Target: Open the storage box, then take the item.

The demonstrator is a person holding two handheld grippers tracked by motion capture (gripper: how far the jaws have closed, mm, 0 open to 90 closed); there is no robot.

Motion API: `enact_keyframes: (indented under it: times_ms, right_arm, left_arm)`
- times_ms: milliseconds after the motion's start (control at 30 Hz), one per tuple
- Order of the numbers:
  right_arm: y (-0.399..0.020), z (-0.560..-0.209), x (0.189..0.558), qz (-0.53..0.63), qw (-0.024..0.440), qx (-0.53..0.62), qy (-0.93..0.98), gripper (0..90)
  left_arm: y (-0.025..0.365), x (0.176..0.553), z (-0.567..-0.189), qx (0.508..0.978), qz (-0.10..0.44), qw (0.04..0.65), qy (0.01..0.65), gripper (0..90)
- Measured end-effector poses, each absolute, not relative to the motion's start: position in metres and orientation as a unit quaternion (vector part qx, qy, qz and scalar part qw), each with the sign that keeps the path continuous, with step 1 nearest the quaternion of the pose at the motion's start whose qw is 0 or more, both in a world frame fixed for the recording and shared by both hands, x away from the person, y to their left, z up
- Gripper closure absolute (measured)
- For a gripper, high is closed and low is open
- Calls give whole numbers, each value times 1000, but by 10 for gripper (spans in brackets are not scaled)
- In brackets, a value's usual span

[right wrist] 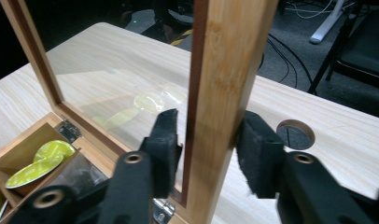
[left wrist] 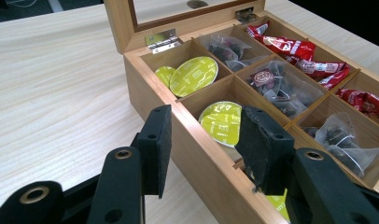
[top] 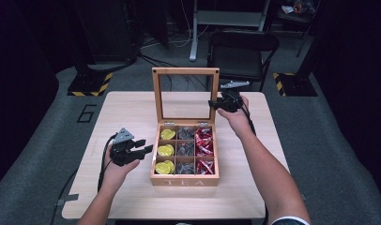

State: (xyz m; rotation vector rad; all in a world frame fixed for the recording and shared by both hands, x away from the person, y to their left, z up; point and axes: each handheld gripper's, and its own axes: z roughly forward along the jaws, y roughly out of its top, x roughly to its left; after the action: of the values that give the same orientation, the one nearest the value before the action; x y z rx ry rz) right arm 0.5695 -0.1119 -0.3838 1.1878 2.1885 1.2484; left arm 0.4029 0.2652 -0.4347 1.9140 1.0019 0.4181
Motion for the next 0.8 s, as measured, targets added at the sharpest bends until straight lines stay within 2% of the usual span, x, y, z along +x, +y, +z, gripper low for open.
enact_keyframes:
  times_ms: [300,800]
  right_arm:
    - [-121,-380,555,439,185,416,775,561]
    - [-132,-380,505,442,194,390,784,528]
  left_arm:
    - [266,402,-435,776,169,451,407,543]
    - [270,402,-436,771,171,451,416,527]
